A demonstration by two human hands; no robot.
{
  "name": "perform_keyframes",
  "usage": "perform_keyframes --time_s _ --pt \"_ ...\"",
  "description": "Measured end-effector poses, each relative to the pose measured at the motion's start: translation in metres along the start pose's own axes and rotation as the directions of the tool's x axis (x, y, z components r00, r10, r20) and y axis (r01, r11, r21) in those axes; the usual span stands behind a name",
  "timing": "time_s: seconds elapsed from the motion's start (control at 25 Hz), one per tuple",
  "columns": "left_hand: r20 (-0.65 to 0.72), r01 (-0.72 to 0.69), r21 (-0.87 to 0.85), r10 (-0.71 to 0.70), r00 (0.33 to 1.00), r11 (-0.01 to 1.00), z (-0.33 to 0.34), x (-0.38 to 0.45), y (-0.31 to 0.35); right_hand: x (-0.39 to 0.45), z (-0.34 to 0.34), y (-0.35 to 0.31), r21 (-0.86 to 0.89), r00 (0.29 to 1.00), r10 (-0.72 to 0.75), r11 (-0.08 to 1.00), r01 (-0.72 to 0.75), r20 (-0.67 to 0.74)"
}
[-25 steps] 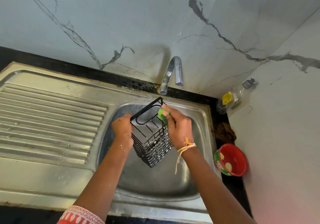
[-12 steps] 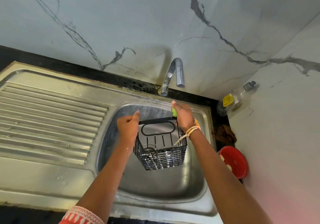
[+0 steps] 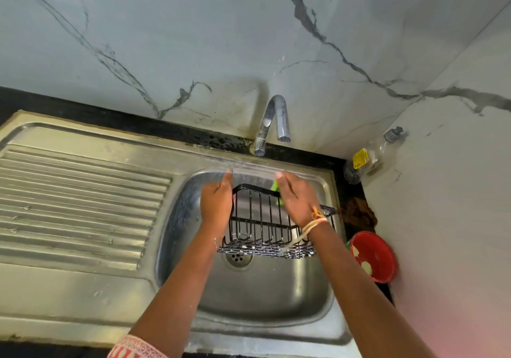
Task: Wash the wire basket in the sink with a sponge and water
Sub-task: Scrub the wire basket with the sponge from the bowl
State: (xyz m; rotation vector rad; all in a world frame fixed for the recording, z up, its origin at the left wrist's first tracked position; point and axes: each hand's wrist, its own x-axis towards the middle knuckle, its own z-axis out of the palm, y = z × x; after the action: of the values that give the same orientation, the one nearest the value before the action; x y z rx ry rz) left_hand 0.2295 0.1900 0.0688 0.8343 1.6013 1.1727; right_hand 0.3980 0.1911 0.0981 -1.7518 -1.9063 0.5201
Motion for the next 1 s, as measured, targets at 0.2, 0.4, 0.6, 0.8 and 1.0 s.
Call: perform_keyframes --time_s 0.2,0.4,0.6,0.8,1.0 --pt "0.107 -0.171 0.025 0.167 0.98 0.985 -0.013 0.01 -0.005 -0.006 -0.01 0.038 -0.166 0.993 0.121 0.979 -0.116 0.017" --pt "0.23 -0.501 0.407 0.445 0.865 0.764 -0.014 0.001 0.017 0.001 -0.013 0.015 -0.342 0.993 0.111 0.933 -0.113 -0.025" --pt "0.366 -0.555 0.769 0.493 0.79 0.319 0.006 -0.017 0.011 0.004 -0.013 -0.022 -0.592 1.0 0.008 0.806 -0.009 -0.004" --pt "0.202 -0.546 0.694 0.601 0.773 0.469 0.009 -0.019 -0.002 0.002 -0.014 -0.032 -0.574 0.988 -0.153 0.808 0.133 0.013" --pt "0.138 -0.539 0.517 0.557 0.819 0.665 0.002 -0.008 -0.011 0.012 -0.023 -0.026 -0.058 0.996 0.083 0.995 -0.084 -0.026"
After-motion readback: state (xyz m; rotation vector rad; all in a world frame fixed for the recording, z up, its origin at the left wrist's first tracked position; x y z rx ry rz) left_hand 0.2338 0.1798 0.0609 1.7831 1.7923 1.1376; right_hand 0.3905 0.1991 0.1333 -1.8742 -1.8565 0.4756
